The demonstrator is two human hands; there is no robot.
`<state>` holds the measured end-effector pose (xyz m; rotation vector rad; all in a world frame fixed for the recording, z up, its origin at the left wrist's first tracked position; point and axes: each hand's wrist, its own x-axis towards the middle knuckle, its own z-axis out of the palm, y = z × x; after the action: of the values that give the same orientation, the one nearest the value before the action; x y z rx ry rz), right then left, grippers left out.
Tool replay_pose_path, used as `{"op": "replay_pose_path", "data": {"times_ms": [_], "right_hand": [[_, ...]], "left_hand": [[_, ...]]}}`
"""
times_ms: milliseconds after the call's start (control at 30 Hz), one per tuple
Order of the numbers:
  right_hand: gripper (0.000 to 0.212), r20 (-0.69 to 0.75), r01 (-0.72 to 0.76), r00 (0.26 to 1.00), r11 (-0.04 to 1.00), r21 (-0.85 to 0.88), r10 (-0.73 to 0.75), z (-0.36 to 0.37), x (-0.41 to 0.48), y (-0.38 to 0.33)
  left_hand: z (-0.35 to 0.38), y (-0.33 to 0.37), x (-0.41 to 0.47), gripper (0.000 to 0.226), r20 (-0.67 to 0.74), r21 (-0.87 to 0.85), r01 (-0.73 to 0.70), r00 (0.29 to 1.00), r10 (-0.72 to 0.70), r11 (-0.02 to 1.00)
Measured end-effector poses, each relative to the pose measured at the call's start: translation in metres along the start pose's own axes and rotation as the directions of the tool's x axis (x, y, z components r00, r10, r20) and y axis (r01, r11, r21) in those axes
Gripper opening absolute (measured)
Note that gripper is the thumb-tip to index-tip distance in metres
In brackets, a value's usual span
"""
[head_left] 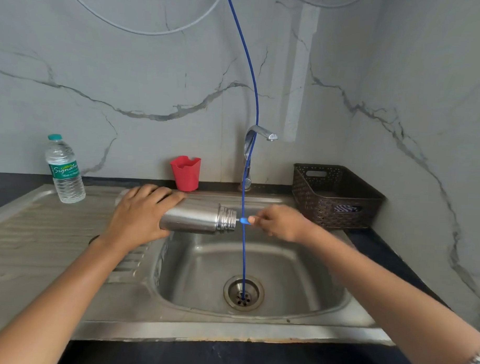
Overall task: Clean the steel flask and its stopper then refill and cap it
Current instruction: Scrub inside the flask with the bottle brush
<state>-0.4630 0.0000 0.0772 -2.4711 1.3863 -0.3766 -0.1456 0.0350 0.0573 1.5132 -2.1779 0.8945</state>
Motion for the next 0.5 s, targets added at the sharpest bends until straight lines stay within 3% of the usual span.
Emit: {"op": "replay_pose_path", "data": {"times_ms": [33, 67, 100, 133, 200, 300, 367, 400, 433, 467, 500], "right_hand": [[0.028, -0.255, 0.062, 0.953, 0.932, -0.358, -0.161, 0.006, 0.000, 0.003], [0.024, -0.396, 0.054, 0.842, 0.788, -0.613, -0.365, 0.014, -0.002, 0.006], [0.023, -0.423, 0.006, 0.744, 0.638, -0.770, -0.518, 0.019, -0.005, 0.009], [0.021, -0.396, 0.003, 0.681, 0.543, -0.839, -0.616, 0.022, -0.006, 0.013], [0.016, -0.356, 0.021, 0.625, 0.470, -0.882, -0.695, 0.024, -0.006, 0.024], [0.013, -0.363, 0.068, 0.629, 0.515, -0.855, -0.687, 0.025, -0.001, 0.027], [0.026, -0.351, 0.166, 0.720, 0.639, -0.751, -0.599, 0.024, 0.003, 0.017], [0.031, -0.322, 0.208, 0.808, 0.750, -0.628, -0.494, 0.019, 0.003, 0.011], [0.035, -0.201, 0.206, 0.928, 0.882, -0.424, -0.314, 0.013, 0.003, 0.007], [0.036, 0.000, 0.143, 0.990, 0.986, -0.089, -0.143, 0.008, 0.004, 0.006], [0.037, 0.224, -0.012, 0.973, 0.966, 0.259, -0.048, 0.004, 0.005, 0.006]], "left_hand": [[0.002, -0.001, -0.001, 0.092, 0.095, -0.056, 0.064, 0.994, -0.059, 0.996], [0.002, -0.002, -0.001, 0.092, 0.173, -0.107, 0.125, 0.979, -0.105, 0.986], [0.000, -0.001, -0.001, 0.092, 0.239, -0.151, 0.169, 0.962, -0.130, 0.974], [-0.001, 0.000, 0.000, 0.091, 0.282, -0.186, 0.186, 0.951, -0.129, 0.965], [-0.001, 0.002, 0.002, 0.090, 0.310, -0.218, 0.180, 0.945, -0.107, 0.959], [-0.001, 0.005, 0.002, 0.090, 0.284, -0.208, 0.173, 0.952, -0.109, 0.963], [0.003, 0.003, -0.001, 0.091, 0.213, -0.158, 0.129, 0.973, -0.094, 0.979], [0.005, 0.002, -0.003, 0.091, 0.155, -0.126, 0.105, 0.984, -0.085, 0.986], [0.007, 0.002, -0.004, 0.089, 0.079, -0.088, 0.073, 0.995, -0.066, 0.993], [0.008, 0.002, -0.005, 0.086, 0.006, -0.047, 0.034, 0.999, -0.033, 0.998], [0.009, 0.002, -0.004, 0.084, -0.054, -0.014, -0.006, 0.999, 0.005, 1.000]]}}
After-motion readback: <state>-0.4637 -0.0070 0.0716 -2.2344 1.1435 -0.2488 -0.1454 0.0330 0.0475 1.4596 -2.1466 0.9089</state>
